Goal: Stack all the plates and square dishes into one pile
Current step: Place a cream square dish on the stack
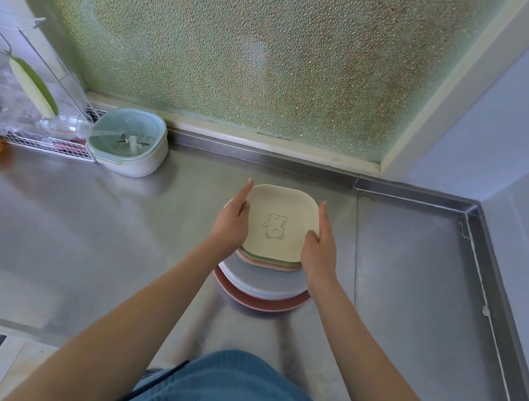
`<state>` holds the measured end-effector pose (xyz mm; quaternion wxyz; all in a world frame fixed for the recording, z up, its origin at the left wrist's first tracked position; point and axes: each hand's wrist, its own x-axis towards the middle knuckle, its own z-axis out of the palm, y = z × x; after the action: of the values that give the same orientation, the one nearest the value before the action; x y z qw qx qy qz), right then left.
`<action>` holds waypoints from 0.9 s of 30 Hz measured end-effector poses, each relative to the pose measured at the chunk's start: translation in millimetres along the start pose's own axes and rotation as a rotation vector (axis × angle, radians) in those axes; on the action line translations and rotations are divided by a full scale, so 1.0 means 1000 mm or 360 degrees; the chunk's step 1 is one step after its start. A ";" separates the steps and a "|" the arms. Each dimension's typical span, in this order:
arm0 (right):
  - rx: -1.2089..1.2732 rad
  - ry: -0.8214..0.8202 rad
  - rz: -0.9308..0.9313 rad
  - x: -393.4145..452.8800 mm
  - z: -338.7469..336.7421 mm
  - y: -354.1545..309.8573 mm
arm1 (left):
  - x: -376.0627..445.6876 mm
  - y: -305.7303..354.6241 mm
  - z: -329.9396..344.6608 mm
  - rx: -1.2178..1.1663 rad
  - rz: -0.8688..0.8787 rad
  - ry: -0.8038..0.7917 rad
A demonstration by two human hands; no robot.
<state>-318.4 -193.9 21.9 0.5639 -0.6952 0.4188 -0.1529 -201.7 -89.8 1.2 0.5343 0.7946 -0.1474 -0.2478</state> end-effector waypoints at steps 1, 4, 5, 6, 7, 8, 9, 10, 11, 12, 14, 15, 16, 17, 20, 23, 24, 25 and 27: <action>0.0084 0.0034 0.0014 0.000 -0.001 0.002 | -0.001 0.001 -0.002 -0.0043 0.0006 0.0007; 0.0210 0.0248 0.0047 0.002 -0.015 0.009 | -0.003 -0.007 -0.013 -0.0100 0.0001 0.0167; 0.0213 0.0298 0.0071 0.002 -0.022 0.015 | -0.003 -0.014 -0.019 -0.0109 -0.0041 0.0216; 0.0233 0.0310 0.0132 0.001 -0.028 0.022 | -0.005 -0.021 -0.023 -0.0131 -0.0110 0.0236; 0.0272 0.0277 0.0225 0.001 -0.032 0.031 | -0.008 -0.031 -0.027 -0.0150 -0.0192 0.0226; 0.0306 0.0204 0.0329 0.000 -0.032 0.041 | -0.012 -0.040 -0.028 -0.0156 -0.0260 0.0186; 0.0328 0.0125 0.0411 -0.001 -0.030 0.052 | -0.018 -0.048 -0.027 -0.0149 -0.0292 0.0127; 0.0295 0.0065 0.0456 -0.003 -0.026 0.061 | -0.024 -0.053 -0.024 -0.0140 -0.0287 0.0075; 0.0265 0.0031 0.0466 -0.005 -0.022 0.070 | -0.029 -0.057 -0.021 -0.0139 -0.0264 0.0049; 0.0245 0.0036 0.0464 -0.005 -0.018 0.077 | -0.032 -0.058 -0.017 -0.0133 -0.0253 0.0052; 0.0268 0.0055 0.0483 -0.005 -0.014 0.081 | -0.033 -0.058 -0.015 -0.0092 -0.0241 0.0092; 0.0289 0.0062 0.0480 -0.003 -0.014 0.084 | -0.032 -0.058 -0.015 -0.0058 -0.0226 0.0100; 0.0296 0.0056 0.0468 -0.002 -0.014 0.083 | -0.031 -0.057 -0.015 -0.0021 -0.0201 0.0102; 0.0294 0.0052 0.0443 0.000 -0.014 0.085 | -0.030 -0.058 -0.016 0.0013 -0.0181 0.0102; 0.0293 0.0076 0.0406 0.003 -0.005 0.084 | -0.029 -0.059 -0.022 0.0086 -0.0177 0.0109; 0.0298 0.0056 0.0419 0.009 0.013 0.081 | -0.023 -0.067 -0.039 0.0132 -0.0190 0.0109; 0.0292 0.0044 0.0434 0.012 0.021 0.079 | -0.019 -0.069 -0.047 0.0137 -0.0206 0.0105; 0.0294 0.0027 0.0436 0.015 0.029 0.078 | -0.013 -0.073 -0.056 0.0139 -0.0224 0.0095; 0.0303 -0.0002 0.0428 0.019 0.047 0.070 | -0.001 -0.077 -0.075 0.0130 -0.0251 0.0083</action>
<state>-303.9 -178.2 -62.0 0.6429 -0.5763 0.4913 -0.1146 -163.1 -1.4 -46.6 0.4841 0.8309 -0.0806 -0.2622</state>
